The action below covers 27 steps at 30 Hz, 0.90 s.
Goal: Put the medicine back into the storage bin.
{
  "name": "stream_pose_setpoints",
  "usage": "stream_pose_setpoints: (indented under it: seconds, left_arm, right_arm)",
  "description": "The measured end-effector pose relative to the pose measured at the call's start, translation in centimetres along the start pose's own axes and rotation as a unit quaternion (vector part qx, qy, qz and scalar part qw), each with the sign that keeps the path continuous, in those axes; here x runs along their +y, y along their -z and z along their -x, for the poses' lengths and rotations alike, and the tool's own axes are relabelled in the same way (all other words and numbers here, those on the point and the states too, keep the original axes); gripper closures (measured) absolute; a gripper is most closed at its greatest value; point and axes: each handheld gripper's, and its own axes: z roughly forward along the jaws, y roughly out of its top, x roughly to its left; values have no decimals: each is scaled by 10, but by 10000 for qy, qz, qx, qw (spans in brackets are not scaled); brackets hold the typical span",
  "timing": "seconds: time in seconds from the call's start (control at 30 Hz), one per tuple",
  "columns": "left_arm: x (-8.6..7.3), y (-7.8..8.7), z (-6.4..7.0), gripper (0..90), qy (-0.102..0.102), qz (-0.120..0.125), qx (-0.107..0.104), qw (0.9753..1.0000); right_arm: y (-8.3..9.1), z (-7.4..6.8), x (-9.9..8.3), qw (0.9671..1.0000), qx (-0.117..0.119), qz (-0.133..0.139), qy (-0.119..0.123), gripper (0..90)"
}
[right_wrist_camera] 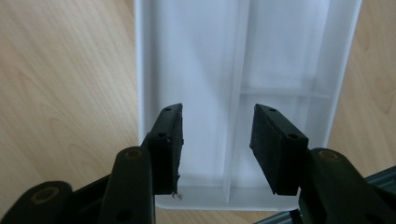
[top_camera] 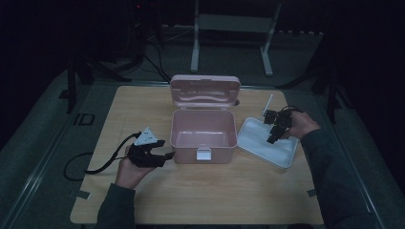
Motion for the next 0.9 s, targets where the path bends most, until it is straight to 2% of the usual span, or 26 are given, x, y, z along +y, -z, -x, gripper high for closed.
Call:
stream_pose_setpoints:
  seconds: [0.27, 0.57, 0.9]
  left_arm:
    - [0, 1, 0, 370, -9, 3, -5, 10000]
    - [0, 1, 0, 370, -12, -4, -2, 10000]
    - [0, 0, 0, 370, -6, 1, -7, 10000]
  right_arm:
    - [-20, 11, -6, 9997, -37, -124, -204, 556]
    - [-40, 18, -9, 9990, 113, -232, -378, 544]
    - [-51, 20, -8, 9986, 187, -313, -391, 549]
